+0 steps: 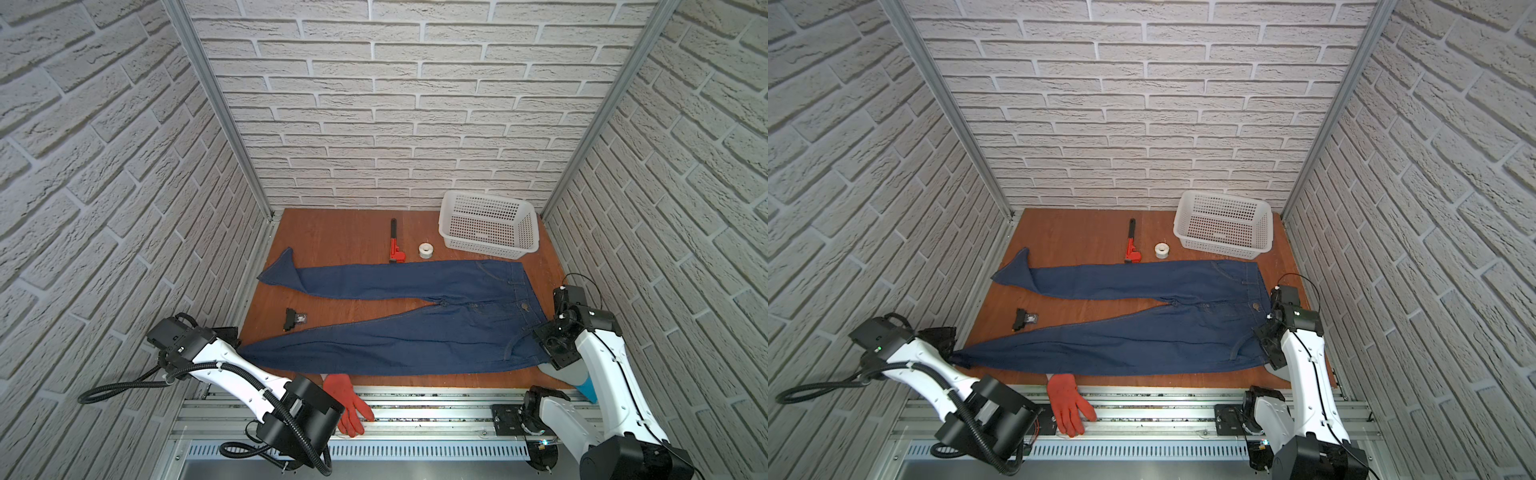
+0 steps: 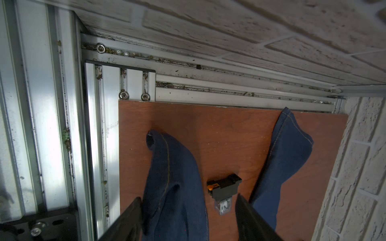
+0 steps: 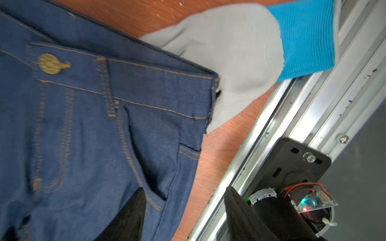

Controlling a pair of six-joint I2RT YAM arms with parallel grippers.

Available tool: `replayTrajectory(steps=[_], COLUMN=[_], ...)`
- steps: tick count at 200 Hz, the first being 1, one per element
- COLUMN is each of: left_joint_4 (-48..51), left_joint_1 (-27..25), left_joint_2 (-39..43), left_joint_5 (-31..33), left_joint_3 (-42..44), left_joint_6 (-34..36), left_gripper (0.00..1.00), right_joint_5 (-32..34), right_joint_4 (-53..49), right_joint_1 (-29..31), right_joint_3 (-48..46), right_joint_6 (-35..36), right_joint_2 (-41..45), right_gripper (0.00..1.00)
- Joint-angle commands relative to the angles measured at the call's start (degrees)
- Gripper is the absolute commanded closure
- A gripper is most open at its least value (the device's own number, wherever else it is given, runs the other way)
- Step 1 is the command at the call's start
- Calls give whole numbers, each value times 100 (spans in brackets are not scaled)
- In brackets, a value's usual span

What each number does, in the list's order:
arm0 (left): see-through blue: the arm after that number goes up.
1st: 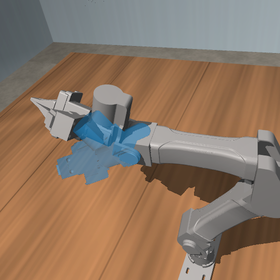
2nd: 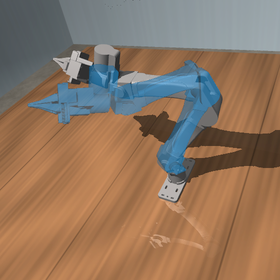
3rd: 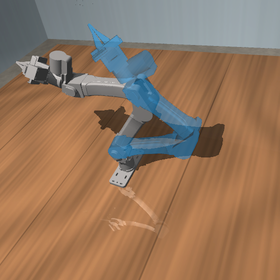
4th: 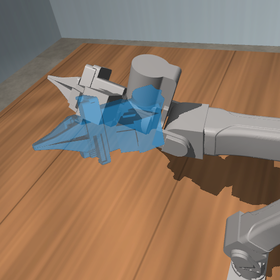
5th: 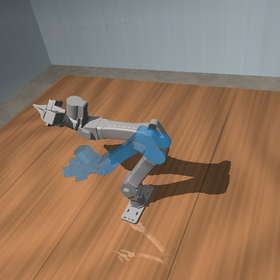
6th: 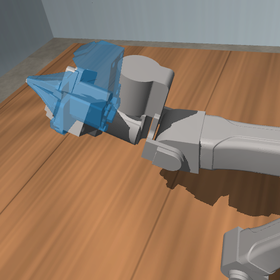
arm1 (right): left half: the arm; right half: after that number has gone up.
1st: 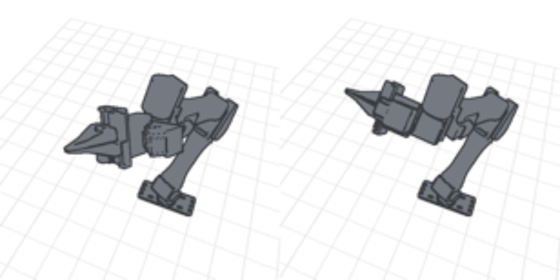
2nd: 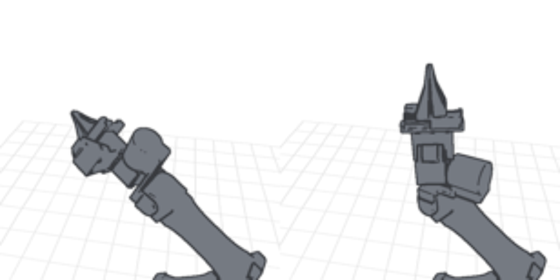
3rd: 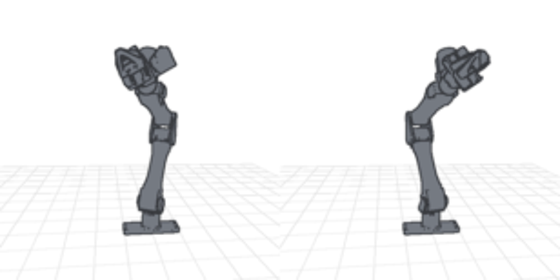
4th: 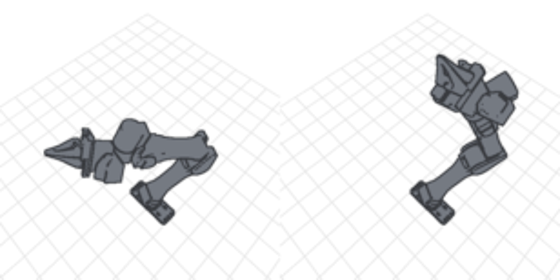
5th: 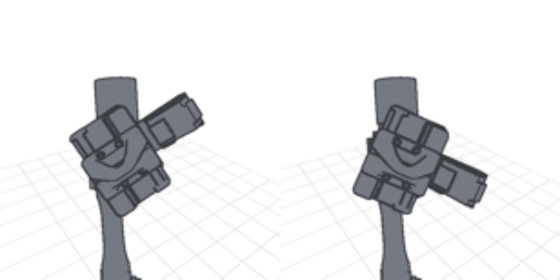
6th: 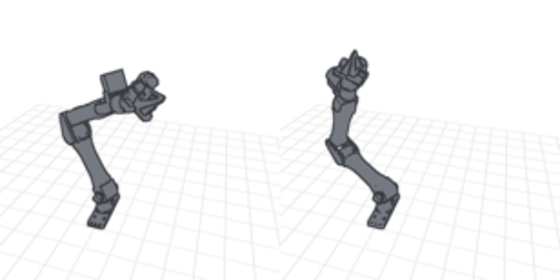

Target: Fold and stack the trousers

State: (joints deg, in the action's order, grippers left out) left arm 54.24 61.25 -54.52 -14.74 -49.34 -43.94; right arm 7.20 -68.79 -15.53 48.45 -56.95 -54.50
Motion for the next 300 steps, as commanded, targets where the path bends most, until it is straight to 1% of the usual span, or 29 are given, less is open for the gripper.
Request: replayTrajectory(steps=[1, 17, 27, 34, 46, 59, 74, 91, 103, 112, 140, 176, 226, 274, 300], left_joint_4=[-24, -172, -351, -483, -751, -1050, -1499, -1929, -2136, -2207, -2254, -2304, -2305, -2551, -2670], left_joint_1=[-307, -805, -1219, -1541, -2032, -2462, -2824, -3091, -3217, -3324, -3482, -3559, -3800, -4066, -4238], left_joint_2=[104, 74, -2, -81, -259, -526, -902, -1365, -1693, -1937, -2597, -3109, -3556, -4049, -4353], left_joint_5=[-255, -301, -302, -255, -146, -87, -215, -423, -548, -573, -597, -624, -589, -791, -845], left_joint_3=[-382, -525, -575, -600, -620, -646, -670, -731, -811, -924, -1255, -1635, -2133, -2427, -2646], left_joint_6=[-47, -173, -284, -375, -477, -569, -561, -512, -473, -374, -129, -27, 85, 123, 140], left_gripper=[25, 24, 24, 24, 24, 25, 26, 28, 27, 28, 26, 24, 22, 22, 22], right_joint_5=[-82, -271, -430, -599, -693, -840, -1135, -1660, -1826, -1879, -1881, -1530, -889, -551, -641], right_joint_4=[216, 850, 1305, 1628, 1981, 2426, 2975, 3880, 4497, 4739, 4869, 4941, 4978, 5216, 5317], right_joint_1=[95, 346, 512, 634, 860, 1015, 1107, 1146, 1193, 1228, 1263, 1233, 1021, 647, 548], right_joint_3=[469, 500, 506, 546, 714, 907, 1123, 1174, 1132, 1191, 1502, 1640, 1566, 1404, 1455], right_joint_6=[160, 145, 136, 153, 168, 308, 493, 669, 668, 687, 678, 653, 381, 133, 109], right_joint_2=[-92, -228, -432, -667, -1192, -1811, -2498, -3075, -3393, -3672, -4583, -5138, -5382, -5366, -5386], right_gripper=[38, 41, 43, 45, 50, 55, 59, 58, 58, 59, 59, 60, 60, 62, 62])
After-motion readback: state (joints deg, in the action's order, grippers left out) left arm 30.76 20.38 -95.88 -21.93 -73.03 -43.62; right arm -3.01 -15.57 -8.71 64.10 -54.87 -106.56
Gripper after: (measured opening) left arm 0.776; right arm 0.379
